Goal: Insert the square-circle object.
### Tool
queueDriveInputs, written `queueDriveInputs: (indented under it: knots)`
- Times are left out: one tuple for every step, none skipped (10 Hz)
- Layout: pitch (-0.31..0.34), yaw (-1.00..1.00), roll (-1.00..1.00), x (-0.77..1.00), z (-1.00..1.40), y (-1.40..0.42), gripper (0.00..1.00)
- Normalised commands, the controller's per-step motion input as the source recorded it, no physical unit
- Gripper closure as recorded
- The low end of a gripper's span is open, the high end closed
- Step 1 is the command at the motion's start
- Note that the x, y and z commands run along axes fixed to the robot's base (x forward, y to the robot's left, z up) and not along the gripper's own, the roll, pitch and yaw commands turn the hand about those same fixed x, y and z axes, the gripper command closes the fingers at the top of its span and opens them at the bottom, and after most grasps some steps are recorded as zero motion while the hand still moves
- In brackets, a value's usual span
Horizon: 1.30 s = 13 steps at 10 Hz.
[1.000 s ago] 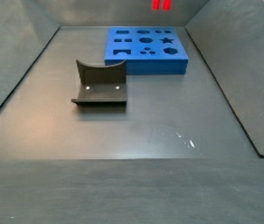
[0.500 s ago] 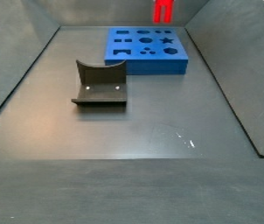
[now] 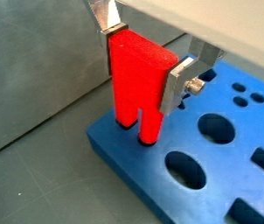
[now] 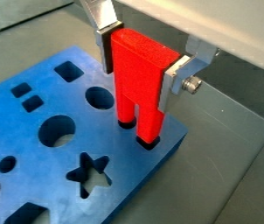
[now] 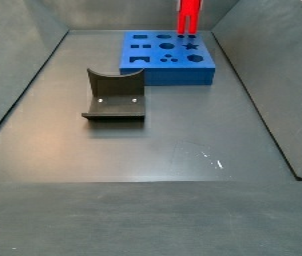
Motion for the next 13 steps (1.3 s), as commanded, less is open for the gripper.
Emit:
queueDriveInputs:
  knots:
    - [0.0, 0.0, 0.05, 0.0, -0.45, 0.0, 1.0]
    - [0.0, 0.06, 0.06, 0.0, -0.47, 0.0, 1.0]
    - [0.0, 0.05, 0.06, 0.0, -0.51, 0.0, 1.0]
    - [0.0, 0.0, 0.05, 0.0, -0.56, 0.0, 1.0]
    - [-0.027, 0.0, 0.05, 0.04, -0.69, 0.0, 1.0]
    - [-0.159, 0.0, 0.05, 0.12, -0.89, 0.0, 1.0]
    - [-0.131, -0.13, 0.09, 0.13, -0.95, -0.13, 1.0]
    - [-0.084, -0.31, 0.1, 0.13, -1.0, -0.29, 1.0]
    - [-0.016, -0.38, 0.09, 0.21, -1.0, -0.28, 1.0]
    - [-0.016, -0.36, 0.09, 0.21, -1.0, -0.28, 1.0]
    - [-0.019, -0.27, 0.06, 0.18, -1.0, -0.27, 1.0]
    - [-0.013, -0.02, 0.07, 0.11, -1.0, -0.19, 1.0]
    - [-0.006, 0.0, 0.06, 0.1, -1.0, -0.16, 1.0]
